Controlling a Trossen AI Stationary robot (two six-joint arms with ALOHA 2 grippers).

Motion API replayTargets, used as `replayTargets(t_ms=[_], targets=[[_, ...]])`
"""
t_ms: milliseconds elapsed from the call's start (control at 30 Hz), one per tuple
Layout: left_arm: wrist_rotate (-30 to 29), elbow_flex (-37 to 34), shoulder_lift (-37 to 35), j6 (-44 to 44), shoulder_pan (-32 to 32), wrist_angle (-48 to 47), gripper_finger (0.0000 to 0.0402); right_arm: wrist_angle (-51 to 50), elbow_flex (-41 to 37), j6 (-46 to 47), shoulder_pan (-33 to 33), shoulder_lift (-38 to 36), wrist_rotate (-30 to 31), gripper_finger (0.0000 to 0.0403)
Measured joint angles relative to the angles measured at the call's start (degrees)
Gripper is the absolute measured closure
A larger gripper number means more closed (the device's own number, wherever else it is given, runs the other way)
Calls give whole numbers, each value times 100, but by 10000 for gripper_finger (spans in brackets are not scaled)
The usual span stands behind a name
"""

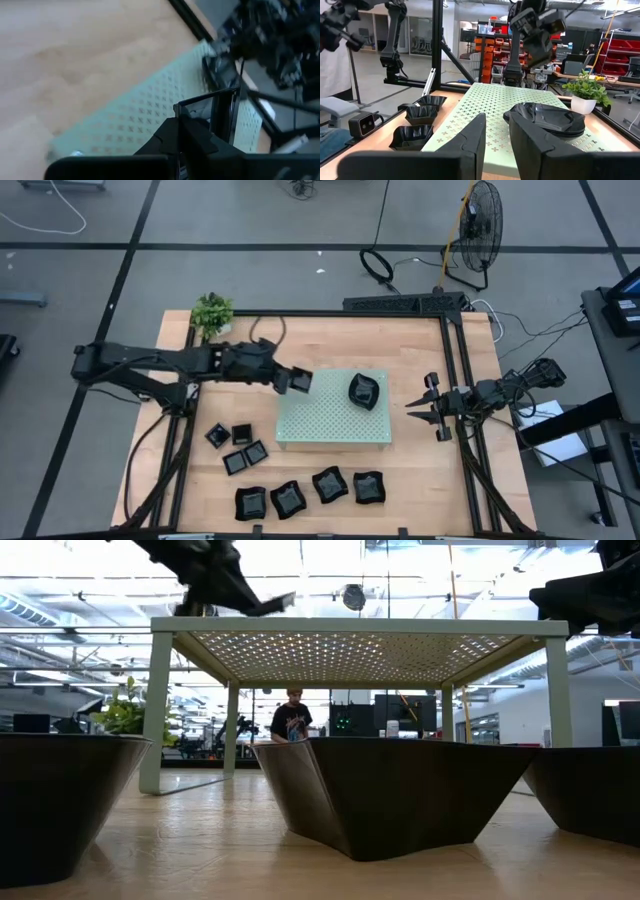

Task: Pick & Place Mini shaped plates
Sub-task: Put the square plate on the shelf, then stack the square plate on top of the square plate on the shelf

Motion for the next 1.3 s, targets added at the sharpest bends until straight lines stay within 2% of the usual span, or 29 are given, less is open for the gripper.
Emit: replayTargets(t_ms=[167, 400, 600, 900, 1167, 1300], targets=[[323, -4, 427, 39, 48, 22, 397, -1, 0, -1, 0, 0, 2, 328], [315, -4, 516, 38, 48, -150, 383, -1, 0, -2, -2, 0, 2, 328], [33, -4, 516, 37, 48, -433, 396, -1, 0, 0, -1, 0, 1, 328], [-69, -4, 516, 153, 46, -526, 359, -1, 0, -1, -2, 0, 2, 328], [-73, -4, 507, 728, 51, -548, 359, -1, 0, -1, 0, 0, 2, 328], [-18, 0, 204, 1250, 68, -574, 360, 1, 0, -1, -1, 1, 0, 328]])
